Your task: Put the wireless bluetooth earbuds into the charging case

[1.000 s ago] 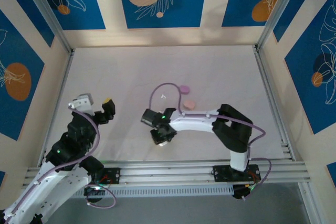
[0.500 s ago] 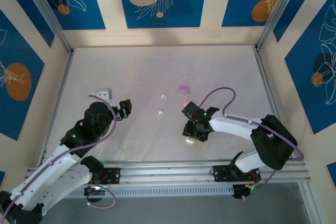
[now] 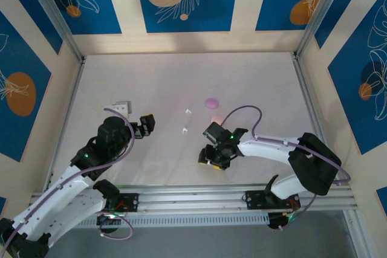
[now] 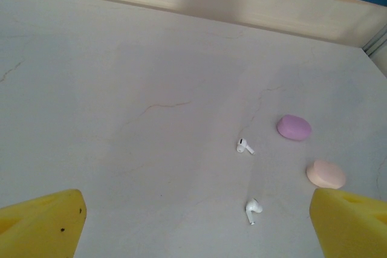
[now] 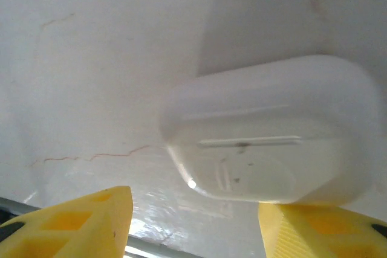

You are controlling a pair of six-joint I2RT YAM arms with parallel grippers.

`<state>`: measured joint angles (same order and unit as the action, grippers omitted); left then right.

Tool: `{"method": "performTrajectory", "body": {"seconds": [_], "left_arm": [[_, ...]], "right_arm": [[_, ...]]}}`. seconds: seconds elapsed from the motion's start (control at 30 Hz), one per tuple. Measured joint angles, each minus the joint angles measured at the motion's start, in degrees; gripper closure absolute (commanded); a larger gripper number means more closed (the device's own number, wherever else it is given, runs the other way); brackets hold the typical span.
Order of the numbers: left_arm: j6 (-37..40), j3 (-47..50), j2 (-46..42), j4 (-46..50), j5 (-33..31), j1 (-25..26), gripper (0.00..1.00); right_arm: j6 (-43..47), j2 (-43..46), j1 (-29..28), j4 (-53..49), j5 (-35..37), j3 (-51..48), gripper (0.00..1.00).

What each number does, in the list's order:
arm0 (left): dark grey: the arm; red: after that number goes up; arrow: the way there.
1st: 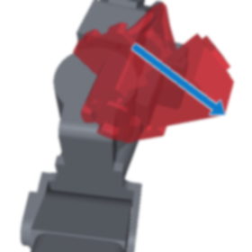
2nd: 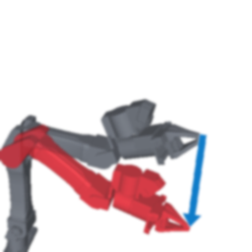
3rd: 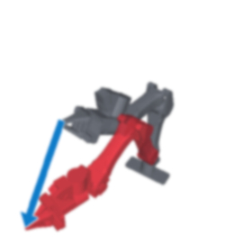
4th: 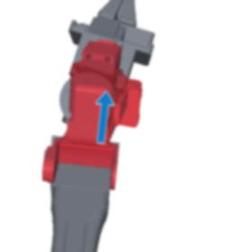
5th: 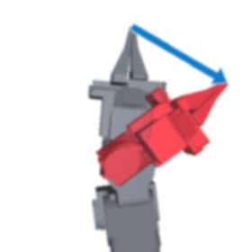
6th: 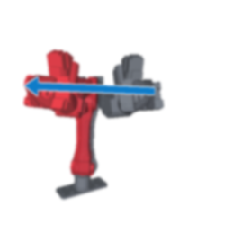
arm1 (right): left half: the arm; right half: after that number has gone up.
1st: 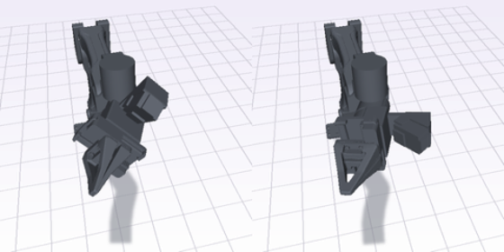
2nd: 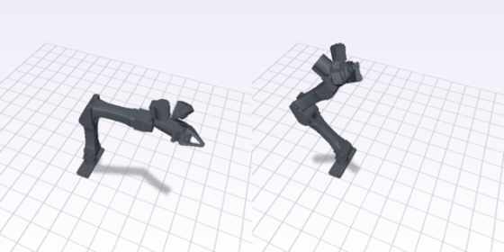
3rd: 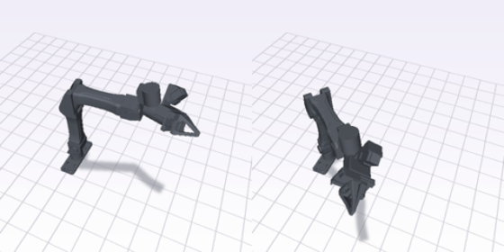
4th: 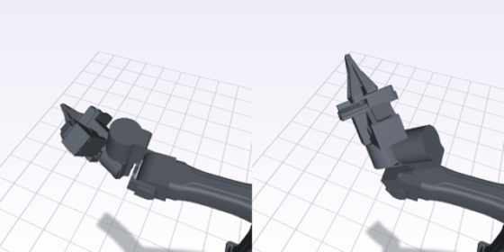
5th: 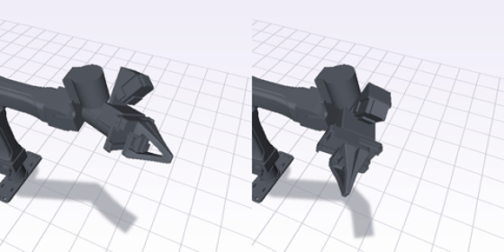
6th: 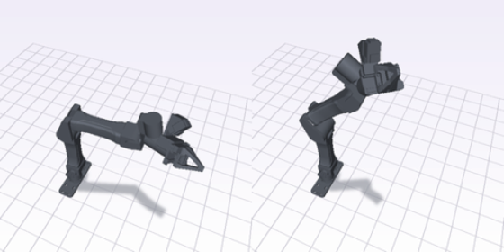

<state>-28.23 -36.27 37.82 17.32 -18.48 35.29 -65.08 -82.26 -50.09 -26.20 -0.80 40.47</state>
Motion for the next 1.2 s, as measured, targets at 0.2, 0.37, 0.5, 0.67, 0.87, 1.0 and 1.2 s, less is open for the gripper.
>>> {"method": "performTrajectory", "body": {"seconds": [0.2,0.37,0.5,0.67,0.87,1.0,1.2], "left_arm": [[0.0,0.0,-0.28,-0.2,0.09,0.02,0.05],[0.02,0.0,-0.74,-0.2,0.13,0.02,0.06],[0.07,0.17,-1.01,-1.14,1.07,0.02,0.06],[0.17,0.28,0.39,-2.75,4.13,0.0,0.06],[0.92,0.28,2.05,-5.03,8.96,0.0,0.0],[1.4,0.35,2.16,-6.03,11.02,0.0,0.0],[1.81,0.35,1.97,-6.21,11.45,0.0,0.0]], "right_arm": [[4.55,-2.69,0.2,1.92,-1.38,3.45,0.43],[10.99,-0.26,0.74,-0.39,-0.44,6.36,0.43],[15.93,5.14,4.37,-2.38,1.86,6.1,0.41],[21.9,5.84,12.61,-0.61,1.46,4.46,0.39],[27.96,-1.6,14.58,1.11,-1.68,4.76,0.4],[29.83,-6.05,14.25,1.18,-4.2,5.7,0.4],[30.1,-6.4,11.34,0.81,-5.7,5.64,0.4]]}}
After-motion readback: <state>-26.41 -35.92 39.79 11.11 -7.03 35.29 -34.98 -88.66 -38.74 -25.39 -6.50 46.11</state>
